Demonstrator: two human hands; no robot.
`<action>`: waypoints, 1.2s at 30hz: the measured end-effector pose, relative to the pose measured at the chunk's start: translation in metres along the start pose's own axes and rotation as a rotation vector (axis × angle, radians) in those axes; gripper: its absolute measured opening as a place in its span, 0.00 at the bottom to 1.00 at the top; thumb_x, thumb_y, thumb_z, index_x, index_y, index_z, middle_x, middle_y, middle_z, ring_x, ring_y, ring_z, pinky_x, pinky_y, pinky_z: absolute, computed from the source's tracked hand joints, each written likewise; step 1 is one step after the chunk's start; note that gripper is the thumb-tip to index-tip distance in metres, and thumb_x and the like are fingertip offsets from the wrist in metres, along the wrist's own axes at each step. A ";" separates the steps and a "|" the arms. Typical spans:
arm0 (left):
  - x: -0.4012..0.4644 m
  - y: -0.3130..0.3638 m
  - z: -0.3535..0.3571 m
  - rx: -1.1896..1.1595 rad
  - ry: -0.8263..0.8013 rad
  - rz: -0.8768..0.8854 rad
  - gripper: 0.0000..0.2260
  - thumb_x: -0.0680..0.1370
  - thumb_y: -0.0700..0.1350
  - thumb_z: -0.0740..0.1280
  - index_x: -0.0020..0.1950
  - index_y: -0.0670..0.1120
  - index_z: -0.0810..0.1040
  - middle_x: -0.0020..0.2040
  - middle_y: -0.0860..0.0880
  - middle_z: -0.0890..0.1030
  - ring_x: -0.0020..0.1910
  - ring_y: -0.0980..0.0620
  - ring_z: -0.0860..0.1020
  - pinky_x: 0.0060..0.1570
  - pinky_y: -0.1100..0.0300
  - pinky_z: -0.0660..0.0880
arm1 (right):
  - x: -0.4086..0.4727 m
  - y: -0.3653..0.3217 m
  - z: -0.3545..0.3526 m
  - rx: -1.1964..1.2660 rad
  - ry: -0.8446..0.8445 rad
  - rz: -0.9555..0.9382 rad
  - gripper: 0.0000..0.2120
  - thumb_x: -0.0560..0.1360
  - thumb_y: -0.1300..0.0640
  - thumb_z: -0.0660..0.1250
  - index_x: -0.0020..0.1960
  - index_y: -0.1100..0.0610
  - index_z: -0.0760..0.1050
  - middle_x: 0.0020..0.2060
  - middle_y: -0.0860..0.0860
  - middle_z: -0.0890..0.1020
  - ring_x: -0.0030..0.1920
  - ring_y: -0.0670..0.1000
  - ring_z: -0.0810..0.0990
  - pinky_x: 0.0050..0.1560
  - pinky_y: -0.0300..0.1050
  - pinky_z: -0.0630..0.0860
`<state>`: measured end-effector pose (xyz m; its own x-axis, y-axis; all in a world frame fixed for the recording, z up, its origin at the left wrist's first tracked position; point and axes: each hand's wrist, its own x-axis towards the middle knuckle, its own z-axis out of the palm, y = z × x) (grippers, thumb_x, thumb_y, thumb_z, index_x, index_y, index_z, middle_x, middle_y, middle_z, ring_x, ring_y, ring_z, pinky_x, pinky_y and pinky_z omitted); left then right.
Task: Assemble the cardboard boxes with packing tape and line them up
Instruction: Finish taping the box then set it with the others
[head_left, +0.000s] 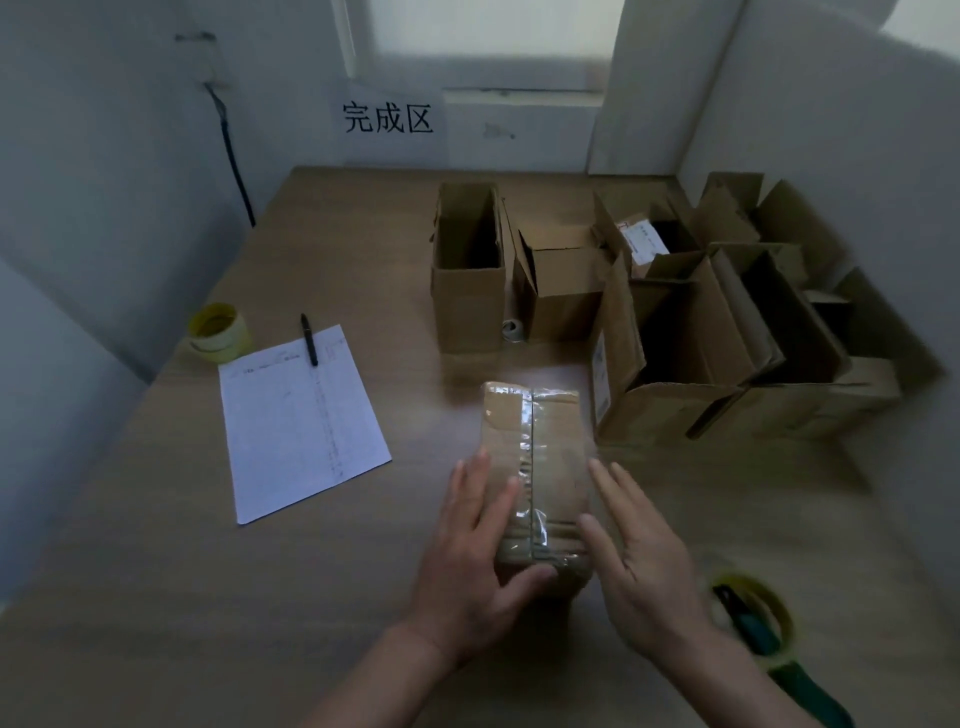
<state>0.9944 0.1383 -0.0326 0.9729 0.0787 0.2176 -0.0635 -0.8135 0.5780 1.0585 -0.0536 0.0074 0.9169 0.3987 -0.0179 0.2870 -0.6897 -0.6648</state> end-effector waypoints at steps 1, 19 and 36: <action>-0.003 0.002 0.007 -0.051 0.031 -0.068 0.35 0.75 0.73 0.53 0.77 0.57 0.54 0.81 0.50 0.46 0.79 0.52 0.42 0.76 0.55 0.48 | -0.005 -0.002 0.016 0.001 -0.034 0.013 0.33 0.73 0.30 0.49 0.76 0.36 0.53 0.75 0.35 0.47 0.72 0.37 0.54 0.67 0.39 0.60; -0.002 -0.003 0.033 -0.187 0.123 -0.244 0.26 0.79 0.65 0.50 0.76 0.64 0.49 0.77 0.48 0.64 0.69 0.49 0.71 0.55 0.52 0.78 | 0.095 -0.040 0.025 -0.406 -0.041 -0.253 0.31 0.76 0.34 0.47 0.77 0.43 0.58 0.80 0.52 0.49 0.80 0.55 0.46 0.75 0.58 0.52; -0.002 0.012 0.030 -0.294 0.079 -0.407 0.28 0.74 0.64 0.50 0.69 0.74 0.38 0.79 0.51 0.56 0.69 0.46 0.71 0.59 0.55 0.74 | 0.205 -0.083 0.068 -0.586 -0.163 0.084 0.12 0.76 0.49 0.56 0.41 0.51 0.76 0.39 0.50 0.79 0.44 0.53 0.78 0.52 0.54 0.65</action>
<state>0.9985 0.1107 -0.0495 0.9128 0.4080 -0.0192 0.2464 -0.5125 0.8226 1.2038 0.1262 0.0085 0.9020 0.3839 -0.1974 0.3628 -0.9220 -0.1353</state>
